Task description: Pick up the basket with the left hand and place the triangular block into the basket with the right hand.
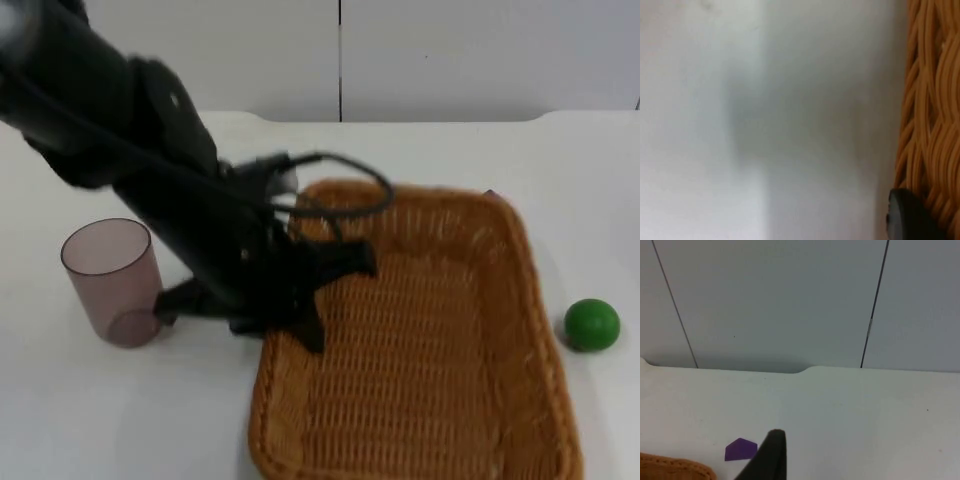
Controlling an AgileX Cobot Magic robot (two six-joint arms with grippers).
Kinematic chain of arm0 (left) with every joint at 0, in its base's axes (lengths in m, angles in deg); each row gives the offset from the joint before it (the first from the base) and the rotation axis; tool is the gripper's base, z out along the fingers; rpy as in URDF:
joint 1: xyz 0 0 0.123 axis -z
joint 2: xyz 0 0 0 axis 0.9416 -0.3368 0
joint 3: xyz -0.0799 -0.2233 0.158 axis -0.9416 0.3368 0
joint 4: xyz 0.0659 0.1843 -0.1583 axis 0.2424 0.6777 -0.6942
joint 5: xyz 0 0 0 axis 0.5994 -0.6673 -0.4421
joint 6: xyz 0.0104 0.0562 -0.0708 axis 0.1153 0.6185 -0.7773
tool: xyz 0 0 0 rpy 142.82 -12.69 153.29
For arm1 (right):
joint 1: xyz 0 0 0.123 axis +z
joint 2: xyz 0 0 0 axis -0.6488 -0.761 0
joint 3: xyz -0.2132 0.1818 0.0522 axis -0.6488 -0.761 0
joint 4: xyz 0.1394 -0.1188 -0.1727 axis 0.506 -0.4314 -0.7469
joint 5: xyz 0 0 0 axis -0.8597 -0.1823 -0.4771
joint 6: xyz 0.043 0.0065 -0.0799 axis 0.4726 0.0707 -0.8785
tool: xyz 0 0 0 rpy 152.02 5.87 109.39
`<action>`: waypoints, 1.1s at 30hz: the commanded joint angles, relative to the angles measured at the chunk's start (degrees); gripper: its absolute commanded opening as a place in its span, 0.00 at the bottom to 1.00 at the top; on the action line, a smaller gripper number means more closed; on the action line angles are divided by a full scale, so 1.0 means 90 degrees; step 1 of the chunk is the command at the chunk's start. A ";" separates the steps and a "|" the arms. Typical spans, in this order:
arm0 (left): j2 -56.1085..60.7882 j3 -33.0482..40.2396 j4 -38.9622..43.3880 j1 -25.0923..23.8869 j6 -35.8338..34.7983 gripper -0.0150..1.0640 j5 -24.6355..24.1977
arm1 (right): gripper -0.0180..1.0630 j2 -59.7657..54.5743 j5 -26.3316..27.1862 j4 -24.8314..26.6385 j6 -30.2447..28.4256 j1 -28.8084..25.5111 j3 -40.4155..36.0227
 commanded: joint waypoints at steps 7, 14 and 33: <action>0.1147 -0.0143 -0.0082 -0.0158 -0.0380 0.01 -0.0151 | 0.98 0.0002 0.0090 -0.0043 -0.0055 -0.0037 0.0035; 0.1275 -0.1237 0.0024 -0.1041 -0.0380 0.01 -0.1588 | 0.98 0.0002 0.0090 -0.0043 -0.0055 -0.0037 0.0035; 0.1275 -0.2443 0.2147 -0.2218 -0.2081 0.01 -0.2941 | 0.98 -0.1858 0.0345 0.1200 -0.3240 -0.0037 0.0035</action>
